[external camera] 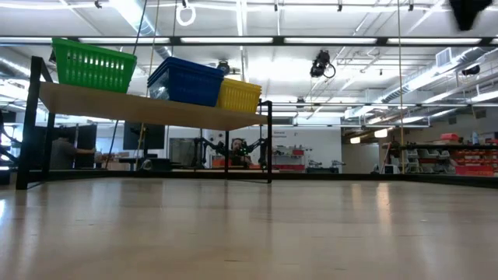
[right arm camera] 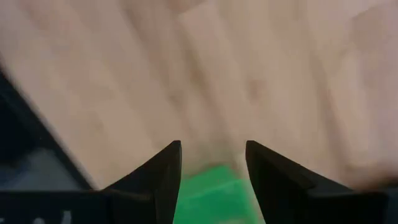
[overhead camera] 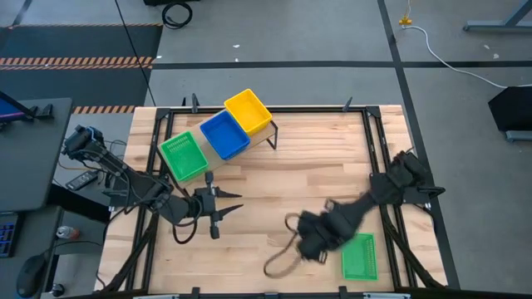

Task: Stack baskets on shelf by color
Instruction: Stack the green basket on top of the green baskets on the shelf

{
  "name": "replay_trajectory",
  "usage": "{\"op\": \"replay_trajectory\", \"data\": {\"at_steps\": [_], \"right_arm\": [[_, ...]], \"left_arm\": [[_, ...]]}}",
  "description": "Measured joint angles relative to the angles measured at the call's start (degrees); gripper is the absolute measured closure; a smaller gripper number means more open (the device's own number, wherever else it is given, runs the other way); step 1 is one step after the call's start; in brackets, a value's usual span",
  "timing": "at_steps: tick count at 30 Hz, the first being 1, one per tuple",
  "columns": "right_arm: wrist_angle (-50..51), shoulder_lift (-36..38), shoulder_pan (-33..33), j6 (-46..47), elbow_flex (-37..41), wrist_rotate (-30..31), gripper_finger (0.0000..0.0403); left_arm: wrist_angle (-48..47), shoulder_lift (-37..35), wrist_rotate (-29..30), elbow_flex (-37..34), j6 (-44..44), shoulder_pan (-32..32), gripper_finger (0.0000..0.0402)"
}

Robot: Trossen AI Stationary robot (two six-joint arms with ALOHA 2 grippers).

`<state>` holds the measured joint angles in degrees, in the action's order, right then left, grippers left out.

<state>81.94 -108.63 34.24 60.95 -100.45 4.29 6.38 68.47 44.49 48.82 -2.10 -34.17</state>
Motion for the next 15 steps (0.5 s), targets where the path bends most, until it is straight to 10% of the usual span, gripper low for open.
{"op": "replay_trajectory", "data": {"at_steps": [15], "right_arm": [[-20.6, 0.0, 23.0, 34.7, 13.2, -1.4, 0.0218]], "left_arm": [[0.3, 0.0, -18.8, 0.0, -2.0, 4.5, 0.0285]]}}
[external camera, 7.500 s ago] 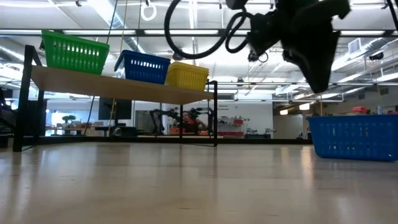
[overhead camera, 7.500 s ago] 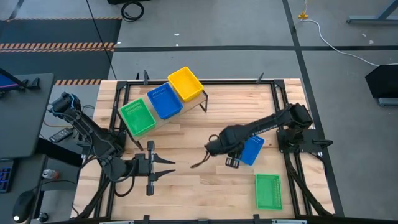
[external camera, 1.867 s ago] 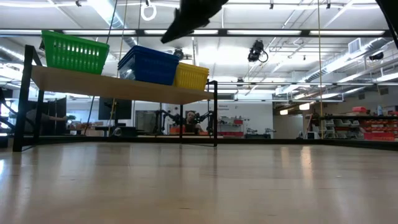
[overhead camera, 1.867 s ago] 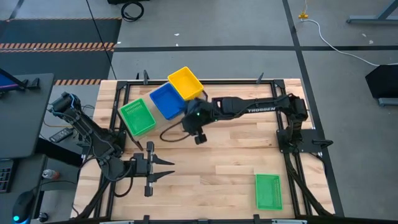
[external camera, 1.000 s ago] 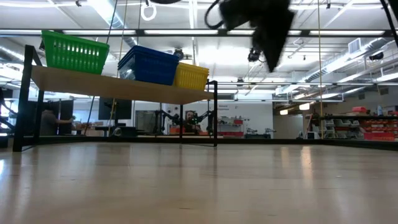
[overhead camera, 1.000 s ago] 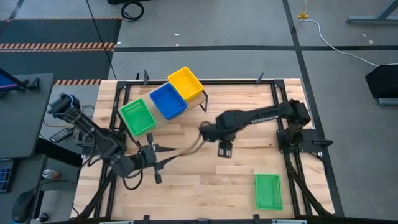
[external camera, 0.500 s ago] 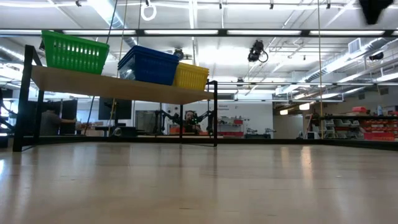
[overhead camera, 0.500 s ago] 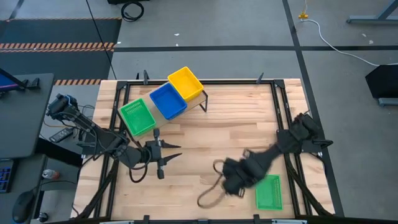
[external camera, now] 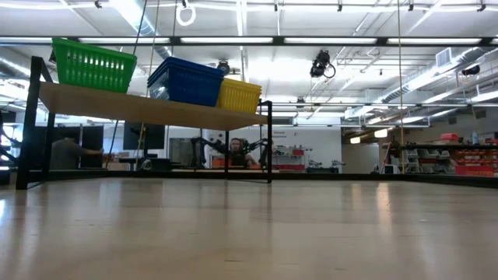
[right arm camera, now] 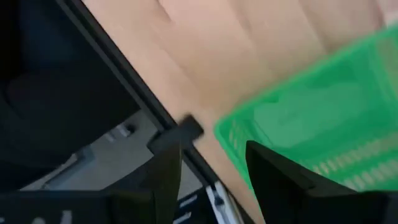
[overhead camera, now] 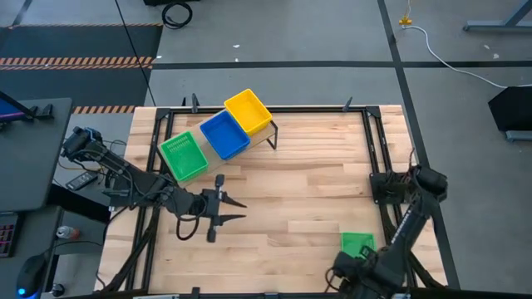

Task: Stack baskets on shelf by color
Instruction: Stack the green basket on top of the green baskets on the shelf

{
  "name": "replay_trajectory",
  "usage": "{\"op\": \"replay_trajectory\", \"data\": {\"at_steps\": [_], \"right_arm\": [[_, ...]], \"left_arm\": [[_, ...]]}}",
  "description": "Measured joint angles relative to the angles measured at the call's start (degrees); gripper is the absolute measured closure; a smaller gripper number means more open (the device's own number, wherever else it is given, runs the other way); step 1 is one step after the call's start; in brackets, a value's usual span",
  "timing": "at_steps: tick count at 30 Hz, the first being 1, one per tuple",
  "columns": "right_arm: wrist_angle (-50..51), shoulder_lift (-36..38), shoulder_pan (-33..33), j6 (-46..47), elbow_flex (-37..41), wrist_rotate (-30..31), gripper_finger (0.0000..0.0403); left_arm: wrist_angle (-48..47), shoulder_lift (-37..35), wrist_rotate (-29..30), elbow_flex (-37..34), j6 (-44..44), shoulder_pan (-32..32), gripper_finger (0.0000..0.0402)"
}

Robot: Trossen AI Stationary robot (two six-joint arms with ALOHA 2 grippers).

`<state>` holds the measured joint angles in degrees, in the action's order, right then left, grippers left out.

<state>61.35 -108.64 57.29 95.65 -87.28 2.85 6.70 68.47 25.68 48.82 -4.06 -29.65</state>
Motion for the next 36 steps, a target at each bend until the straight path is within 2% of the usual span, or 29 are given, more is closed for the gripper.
{"op": "replay_trajectory", "data": {"at_steps": [3, 9, 13, 19, 23, 26, 30, 36], "right_arm": [[0.4, 0.0, 2.2, 3.0, 2.5, -1.3, 0.0218], [-2.5, 0.0, 5.0, 4.7, 6.6, -8.9, 0.0218], [-6.6, 0.0, 5.9, 1.7, 8.0, -8.1, 0.0218], [-7.0, 0.0, 5.5, -3.8, 12.0, -6.4, 0.0221], [-11.1, 0.0, 4.2, -8.4, 16.3, -7.3, 0.0255], [-15.6, 0.0, 2.6, -12.2, 19.4, -7.5, 0.0308], [-15.6, 0.0, -1.0, -17.4, 20.3, -8.1, 0.0386], [-13.7, 0.0, -8.4, -34.6, 17.6, -1.2, 0.0384]], "left_arm": [[0.7, 0.0, -2.4, 0.0, 0.3, 0.0, 0.0285], [2.1, 0.0, -3.2, 0.0, 0.6, -0.1, 0.0285], [2.0, 0.0, -3.2, 0.0, 2.2, -0.2, 0.0285], [1.0, 0.0, -3.1, 0.0, 4.8, -0.6, 0.0285], [1.1, 0.0, -3.1, 0.0, 4.9, -1.4, 0.0285], [1.4, 0.0, -3.1, 0.0, 4.9, -1.4, 0.0285], [1.7, 0.0, -3.0, 0.0, 4.8, -1.4, 0.0285], [1.7, 0.0, -2.8, 0.0, 4.8, -1.3, 0.0285]]}}
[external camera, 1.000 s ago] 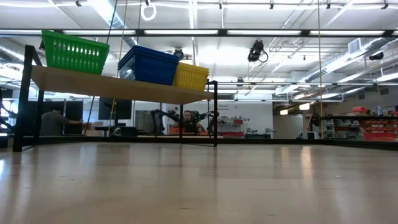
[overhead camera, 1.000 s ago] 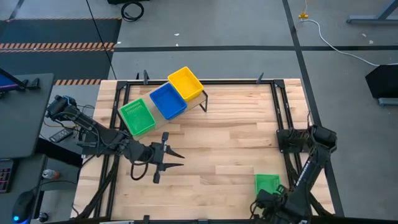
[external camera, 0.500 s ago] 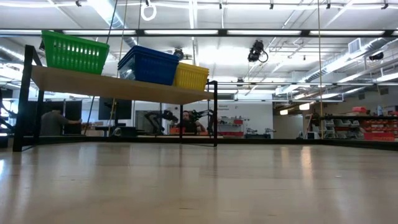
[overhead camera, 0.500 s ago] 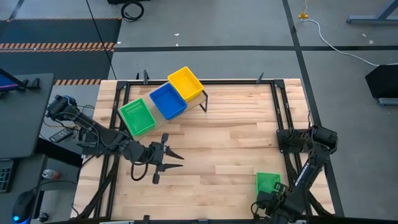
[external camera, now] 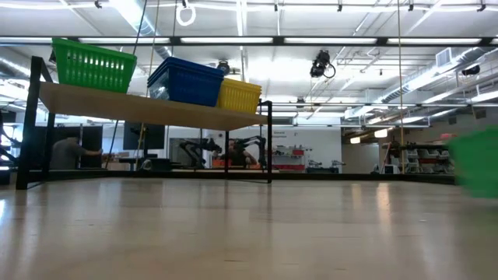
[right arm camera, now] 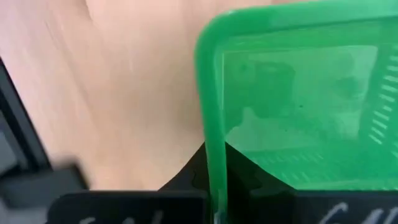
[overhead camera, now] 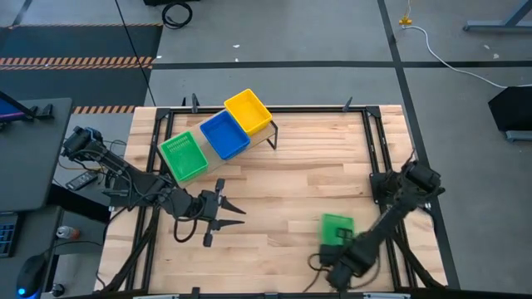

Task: Stack baskets on shelf by color
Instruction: Stack the green basket on top of the green baskets on the shelf

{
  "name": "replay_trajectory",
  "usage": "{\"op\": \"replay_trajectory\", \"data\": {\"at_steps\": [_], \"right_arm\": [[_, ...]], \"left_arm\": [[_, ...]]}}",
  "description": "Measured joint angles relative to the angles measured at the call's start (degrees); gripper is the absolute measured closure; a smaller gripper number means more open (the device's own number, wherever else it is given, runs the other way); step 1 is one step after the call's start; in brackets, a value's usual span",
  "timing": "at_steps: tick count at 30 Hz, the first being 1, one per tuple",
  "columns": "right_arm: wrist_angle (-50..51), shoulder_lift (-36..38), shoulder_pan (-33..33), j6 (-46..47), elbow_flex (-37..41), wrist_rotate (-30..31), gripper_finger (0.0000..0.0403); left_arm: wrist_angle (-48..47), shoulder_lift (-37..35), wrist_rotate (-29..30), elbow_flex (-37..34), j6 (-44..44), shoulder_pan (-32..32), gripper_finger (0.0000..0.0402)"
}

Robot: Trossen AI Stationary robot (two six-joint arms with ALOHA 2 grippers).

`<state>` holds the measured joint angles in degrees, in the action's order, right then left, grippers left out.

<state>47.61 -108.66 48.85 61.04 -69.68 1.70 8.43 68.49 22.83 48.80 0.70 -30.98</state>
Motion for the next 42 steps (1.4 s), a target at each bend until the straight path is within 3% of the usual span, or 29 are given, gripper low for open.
{"op": "replay_trajectory", "data": {"at_steps": [7, 14, 22, 33, 39, 42], "right_arm": [[-11.2, 0.0, -10.5, -29.9, -3.1, 8.0, 0.0393], [-24.8, 0.0, -19.5, -48.9, -3.2, 5.5, 0.0387], [-32.2, 0.0, -25.3, -53.5, -3.2, 4.1, 0.0359], [-43.8, 0.0, -26.7, -62.4, -3.2, 5.2, 0.0217], [-39.3, 3.5, -26.6, -65.7, -3.2, 14.1, 0.0181], [-32.5, 5.9, -26.7, -59.3, -3.2, 20.5, 0.0183]], "left_arm": [[0.7, 0.0, 0.0, 0.0, -3.3, -0.1, 0.0285], [0.7, 0.0, 0.0, 0.0, -3.3, -0.1, 0.0285], [0.4, 0.0, 0.0, 0.0, -1.5, -0.1, 0.0285], [-2.6, 0.0, 0.0, 0.0, 5.6, -0.1, 0.0285], [-3.1, 3.8, 0.0, -0.1, 8.1, -0.4, 0.0285], [-1.2, 7.3, -0.1, 0.0, 8.9, -0.3, 0.0285]]}}
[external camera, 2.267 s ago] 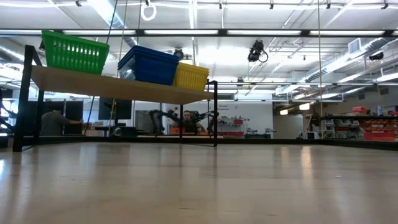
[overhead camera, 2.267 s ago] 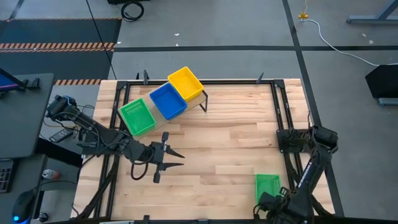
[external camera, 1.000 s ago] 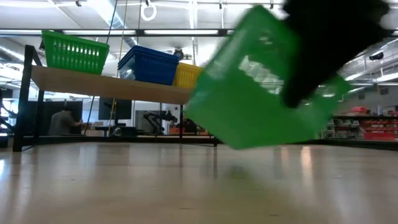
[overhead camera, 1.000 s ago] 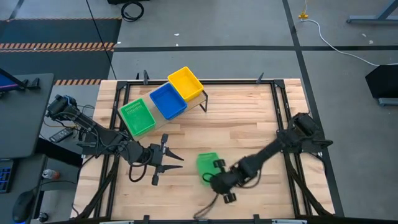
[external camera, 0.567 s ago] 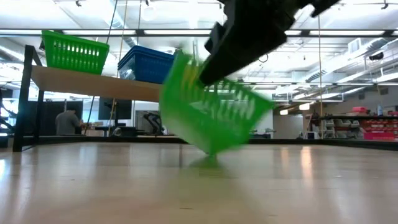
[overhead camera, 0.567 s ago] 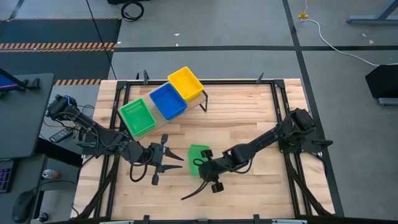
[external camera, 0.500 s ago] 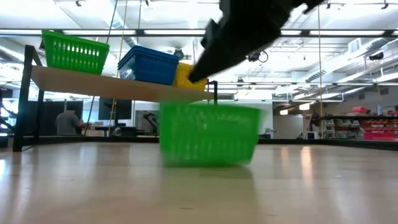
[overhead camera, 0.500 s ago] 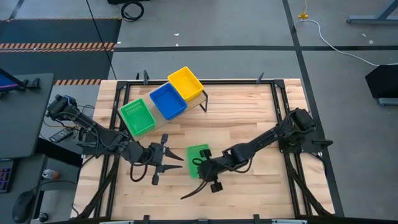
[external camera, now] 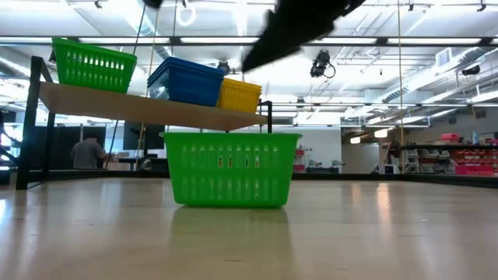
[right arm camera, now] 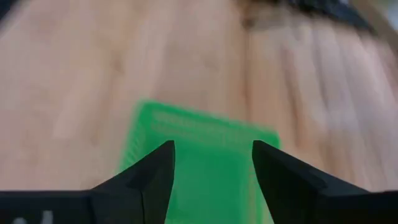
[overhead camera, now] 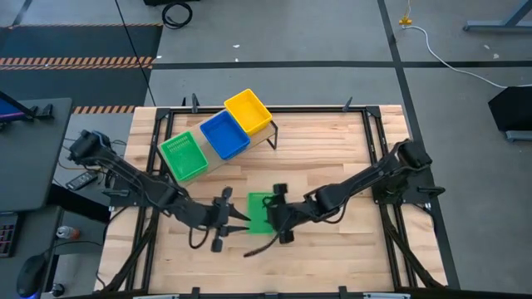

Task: Stack baskets on shelf by color
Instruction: Stack the green basket on top of the green baskets on the shelf

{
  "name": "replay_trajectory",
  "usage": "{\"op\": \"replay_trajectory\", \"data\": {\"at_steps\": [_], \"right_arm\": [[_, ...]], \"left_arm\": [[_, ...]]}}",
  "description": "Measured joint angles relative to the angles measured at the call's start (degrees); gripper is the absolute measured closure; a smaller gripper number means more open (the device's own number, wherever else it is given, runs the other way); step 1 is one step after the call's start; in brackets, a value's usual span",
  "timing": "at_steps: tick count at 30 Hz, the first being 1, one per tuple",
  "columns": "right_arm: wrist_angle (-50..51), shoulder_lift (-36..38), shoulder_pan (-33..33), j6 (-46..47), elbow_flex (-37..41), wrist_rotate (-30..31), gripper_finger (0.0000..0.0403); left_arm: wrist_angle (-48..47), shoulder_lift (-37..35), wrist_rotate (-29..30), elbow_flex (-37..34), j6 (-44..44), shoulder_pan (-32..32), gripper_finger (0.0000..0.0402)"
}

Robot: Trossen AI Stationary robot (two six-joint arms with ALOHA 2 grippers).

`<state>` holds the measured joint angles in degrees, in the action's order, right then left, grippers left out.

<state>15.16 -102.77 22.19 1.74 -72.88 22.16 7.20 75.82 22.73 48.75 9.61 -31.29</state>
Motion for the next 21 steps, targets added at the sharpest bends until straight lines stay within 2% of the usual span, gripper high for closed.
{"op": "replay_trajectory", "data": {"at_steps": [4, 8, 11, 15, 19, 21], "right_arm": [[13.2, 1.8, 0.5, 13.0, 0.0, 0.9, 0.0194], [27.8, 1.8, 2.3, 24.2, 0.4, 3.3, 0.0203], [35.4, 1.8, 3.7, 31.3, 2.4, 9.1, 0.0208], [41.8, 1.8, 5.3, 38.7, 6.2, 20.1, 0.0213], [45.7, 1.8, 5.6, 45.5, 10.6, 27.7, 0.0215], [47.4, 1.8, 5.5, 49.2, 13.0, 29.2, 0.0215]], "left_arm": [[-2.2, 5.8, -0.5, 1.8, 1.9, 0.0, 0.0285], [-12.1, 12.0, -0.5, 9.7, 4.9, 0.4, 0.0285], [-22.3, 18.0, -0.5, 17.3, 8.3, 0.7, 0.0285], [-34.3, 25.3, -0.6, 26.2, 10.8, 1.0, 0.0285], [-38.0, 30.4, -2.8, 30.0, 10.8, 1.9, 0.0285], [-37.8, 31.5, -5.8, 30.2, 10.8, 2.9, 0.0285]]}}
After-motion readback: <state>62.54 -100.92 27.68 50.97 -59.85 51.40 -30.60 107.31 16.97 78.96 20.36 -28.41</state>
